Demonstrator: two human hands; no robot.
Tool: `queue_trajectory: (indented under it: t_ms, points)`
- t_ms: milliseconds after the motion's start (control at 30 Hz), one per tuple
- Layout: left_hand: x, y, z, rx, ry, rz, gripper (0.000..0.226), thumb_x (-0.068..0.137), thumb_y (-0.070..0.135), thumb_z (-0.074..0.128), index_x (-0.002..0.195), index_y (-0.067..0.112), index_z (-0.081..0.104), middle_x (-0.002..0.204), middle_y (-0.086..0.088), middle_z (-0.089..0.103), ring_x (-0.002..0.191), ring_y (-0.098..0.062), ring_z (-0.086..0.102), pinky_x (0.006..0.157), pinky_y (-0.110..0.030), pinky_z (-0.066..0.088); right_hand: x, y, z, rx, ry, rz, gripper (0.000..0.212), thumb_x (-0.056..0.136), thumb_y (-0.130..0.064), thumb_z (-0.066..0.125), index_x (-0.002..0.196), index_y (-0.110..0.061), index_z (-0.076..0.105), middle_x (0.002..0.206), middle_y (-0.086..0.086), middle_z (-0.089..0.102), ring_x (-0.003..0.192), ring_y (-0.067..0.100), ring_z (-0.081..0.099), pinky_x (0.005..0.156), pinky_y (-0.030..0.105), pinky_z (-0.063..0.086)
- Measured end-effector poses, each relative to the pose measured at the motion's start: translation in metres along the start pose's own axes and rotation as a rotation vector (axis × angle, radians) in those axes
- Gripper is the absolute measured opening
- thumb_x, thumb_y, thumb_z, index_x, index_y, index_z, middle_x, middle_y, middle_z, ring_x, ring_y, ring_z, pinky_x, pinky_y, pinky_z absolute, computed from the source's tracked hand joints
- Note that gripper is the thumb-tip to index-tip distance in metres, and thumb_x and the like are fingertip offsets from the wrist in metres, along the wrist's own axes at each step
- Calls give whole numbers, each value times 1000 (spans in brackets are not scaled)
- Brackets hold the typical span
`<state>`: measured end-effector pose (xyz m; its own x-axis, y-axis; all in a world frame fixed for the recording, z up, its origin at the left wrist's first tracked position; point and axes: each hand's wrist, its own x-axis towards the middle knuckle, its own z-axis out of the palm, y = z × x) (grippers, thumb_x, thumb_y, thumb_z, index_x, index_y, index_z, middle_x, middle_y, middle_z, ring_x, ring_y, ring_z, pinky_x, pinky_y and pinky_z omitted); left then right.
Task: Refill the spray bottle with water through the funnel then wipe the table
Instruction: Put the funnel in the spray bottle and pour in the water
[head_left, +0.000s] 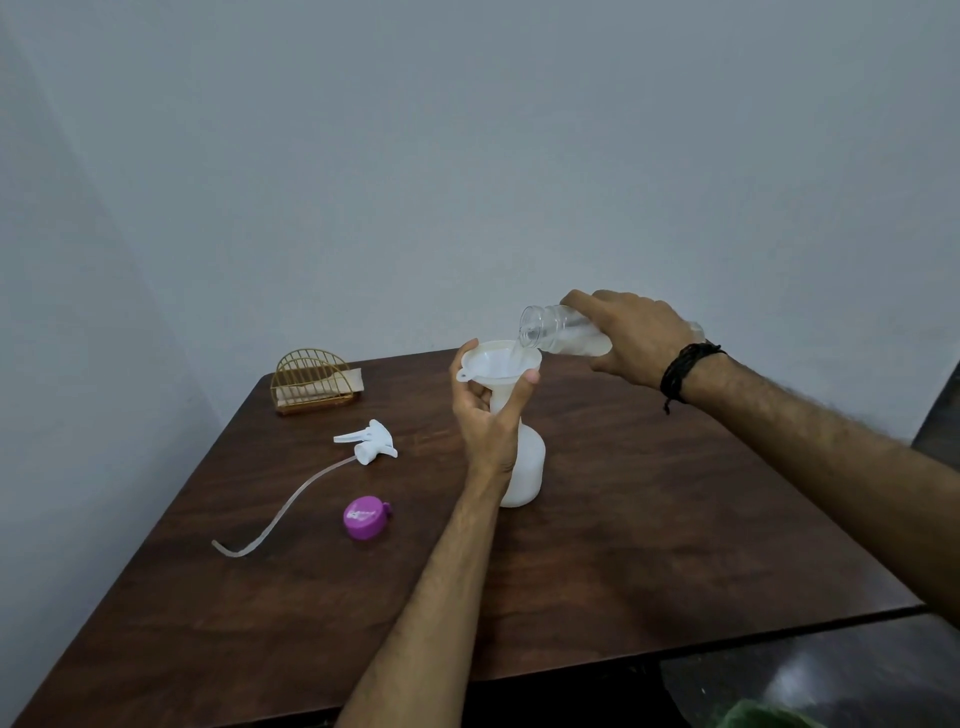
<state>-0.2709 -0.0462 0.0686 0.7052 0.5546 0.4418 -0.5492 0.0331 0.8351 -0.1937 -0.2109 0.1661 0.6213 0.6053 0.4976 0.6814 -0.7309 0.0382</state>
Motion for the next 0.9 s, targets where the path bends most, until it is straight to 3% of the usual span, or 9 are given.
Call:
queue_trajectory:
  t_ms: [433,700,900]
  points:
    - [-2,5,4,-30,-8,3,82,68,36,82,139,18,45,121,7,60,107,0,64,84,-20,53,0,5,0,-40,-1,5,56,80,-17,73,128,-24,45,99,1,60,78,21,51,62,33,39]
    - [-2,3,3,-26,-13,-1,84,68,36,82,140,17,45,125,0,59,111,-8,63,85,-22,54,2,4,-2,-54,9,-6,54,81,-17,72,127,-24,45,99,0,60,76,19,48,62,33,37]
    - [-2,4,4,-22,-12,6,78,72,30,83,139,15,45,122,1,60,106,0,64,84,-18,52,3,3,-3,-43,22,-9,53,80,-15,71,126,-25,46,95,-2,58,75,19,47,62,32,36]
